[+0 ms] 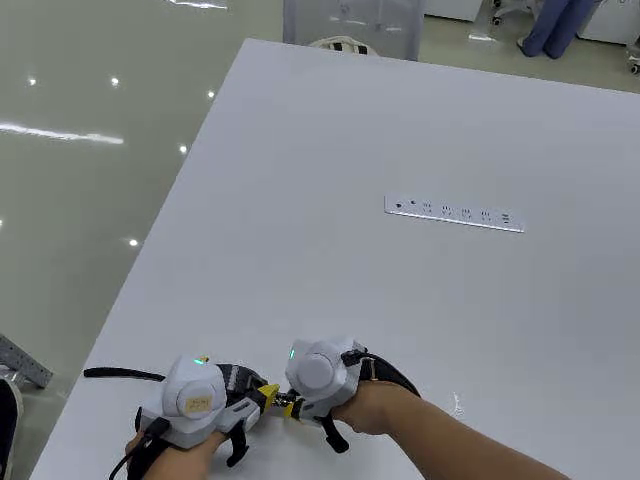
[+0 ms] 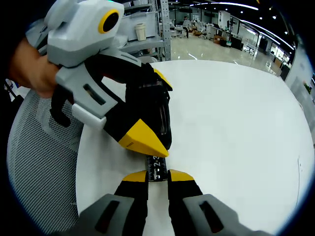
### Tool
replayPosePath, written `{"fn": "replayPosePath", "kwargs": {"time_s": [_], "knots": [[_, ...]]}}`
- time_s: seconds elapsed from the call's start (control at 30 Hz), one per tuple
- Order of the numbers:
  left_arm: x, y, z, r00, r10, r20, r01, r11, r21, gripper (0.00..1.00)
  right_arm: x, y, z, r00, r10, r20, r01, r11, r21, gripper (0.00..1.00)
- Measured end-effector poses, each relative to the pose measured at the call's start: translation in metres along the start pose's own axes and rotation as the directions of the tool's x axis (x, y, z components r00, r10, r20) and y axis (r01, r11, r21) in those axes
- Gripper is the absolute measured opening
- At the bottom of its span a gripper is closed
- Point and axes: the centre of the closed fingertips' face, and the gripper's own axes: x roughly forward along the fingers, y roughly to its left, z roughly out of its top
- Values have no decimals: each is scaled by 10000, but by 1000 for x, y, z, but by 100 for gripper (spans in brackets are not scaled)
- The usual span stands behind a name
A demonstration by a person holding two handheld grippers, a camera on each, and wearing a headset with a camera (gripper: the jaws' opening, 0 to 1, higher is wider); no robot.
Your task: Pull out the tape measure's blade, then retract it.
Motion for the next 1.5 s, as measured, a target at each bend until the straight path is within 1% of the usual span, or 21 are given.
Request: {"fn": "replayPosePath", "kwargs": {"time_s": [0.2, 0.3, 0.37, 0.4, 0.5, 0.7, 0.8, 0.83, 0.9, 1.1, 1.2, 1.5], "knots": [[0, 0, 0, 10000, -19, -12, 19, 10000, -43, 67, 5, 0, 6, 9999, 24, 136, -25, 10000, 9, 14], [-1, 0, 0, 10000, -45, -9, 44, 10000, -81, 67, 4, 1, 8, 9997, 62, 229, -63, 10000, 53, 14], [-1, 0, 0, 10000, -58, -5, 58, 9999, -97, 67, 5, 1, 10, 9994, 93, 322, -98, 9998, 155, 14], [-1, 0, 1, 10000, -72, 6, 72, 9999, -121, 67, 6, 1, 11, 9989, 119, 462, -130, 9996, 244, 14], [-1, 0, 0, 10000, -92, -2, 92, 9999, -120, 67, 8, 1, 13, 9982, 140, 586, -165, 9990, 419, 14], [-1, 0, 0, 9999, -113, 12, 113, 9998, -147, 67, 10, 1, 17, 9977, 181, 656, -202, 9993, 317, 14], [-1, 1, 1, 9999, -161, 17, 162, 9996, -238, 67, 12, 1, 21, 9952, 296, 929, -323, 9991, 281, 14], [-1, 1, 1, 9999, -165, 10, 166, 9996, -245, 67, 12, 1, 22, 9951, 300, 945, -333, 9989, 338, 14], [0, 0, 0, 9999, -162, -21, 161, 9998, -118, 67, 12, 3, 20, 9956, 378, 859, -399, 9990, 224, 14], [-1, 0, 0, 9998, -185, 0, 185, 9998, -115, 67, 13, 2, 20, 9951, 434, 888, -456, 9987, 230, 14], [-1, -1, 1, 9999, -168, 12, 168, 9998, -104, 67, 13, 2, 20, 9952, 435, 880, -468, 9983, 359, 15], [-2, -1, 1, 9999, -161, 40, 161, 9999, -57, 67, 12, 3, 19, 9954, 378, 878, -410, 9986, 348, 15]]}}
